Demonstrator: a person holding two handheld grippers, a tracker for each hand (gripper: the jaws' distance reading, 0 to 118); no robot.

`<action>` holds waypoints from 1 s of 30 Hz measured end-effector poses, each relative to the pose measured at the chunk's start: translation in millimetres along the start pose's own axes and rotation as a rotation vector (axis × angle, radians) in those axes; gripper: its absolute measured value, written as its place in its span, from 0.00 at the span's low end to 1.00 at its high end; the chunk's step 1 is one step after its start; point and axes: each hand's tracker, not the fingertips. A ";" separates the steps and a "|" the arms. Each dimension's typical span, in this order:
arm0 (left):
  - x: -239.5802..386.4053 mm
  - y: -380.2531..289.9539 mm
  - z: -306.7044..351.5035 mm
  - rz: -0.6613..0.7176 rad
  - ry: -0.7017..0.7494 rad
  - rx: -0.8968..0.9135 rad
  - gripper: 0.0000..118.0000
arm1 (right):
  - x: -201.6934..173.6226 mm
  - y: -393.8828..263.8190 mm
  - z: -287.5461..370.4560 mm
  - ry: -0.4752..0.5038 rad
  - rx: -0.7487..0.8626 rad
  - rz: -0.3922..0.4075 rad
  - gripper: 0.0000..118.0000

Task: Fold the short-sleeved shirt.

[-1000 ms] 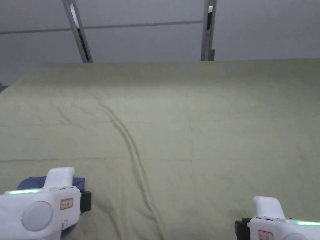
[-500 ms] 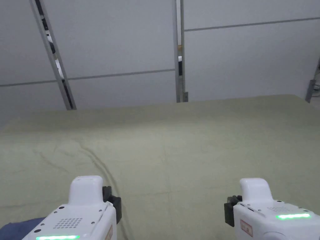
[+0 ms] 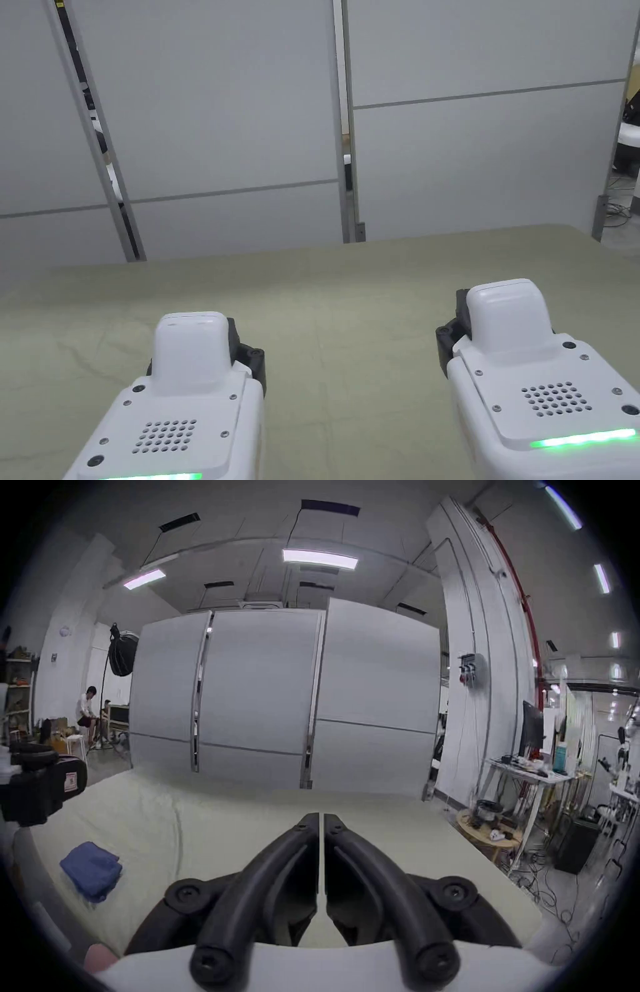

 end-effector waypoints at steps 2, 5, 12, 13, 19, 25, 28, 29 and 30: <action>-0.5 -0.8 -0.4 0.013 0.000 0.020 0.07 | 0.5 -1.3 -3.9 0.025 -0.015 -0.013 0.13; -0.3 -0.1 0.7 0.006 0.052 0.073 0.08 | 1.4 -4.8 -6.1 0.024 -0.030 -0.023 0.18; -6.2 0.4 -3.6 0.009 0.065 0.079 0.79 | 9.8 -8.4 -12.5 0.056 -0.048 -0.108 0.91; -4.9 1.1 -5.4 -0.004 0.084 0.071 0.79 | 10.8 -7.9 -12.5 0.053 -0.049 -0.112 0.96; -5.2 2.3 -7.9 0.036 0.034 0.011 0.79 | 13.9 -5.2 -14.5 0.049 -0.027 -0.121 1.00; -9.4 0.4 -20.0 0.092 -0.065 -0.027 0.79 | 15.0 -4.6 -20.1 0.060 -0.047 -0.129 1.00; -6.8 0.4 -24.8 0.071 -0.006 -0.057 0.79 | 14.3 -4.9 -22.2 0.063 -0.058 -0.126 1.00; -4.5 0.6 -23.0 0.017 0.019 -0.017 0.79 | 13.3 -5.6 -22.3 0.061 -0.063 -0.121 1.00; -2.5 -1.6 -21.9 -0.034 0.035 0.016 0.79 | 13.0 -6.4 -23.2 0.058 -0.067 -0.115 1.00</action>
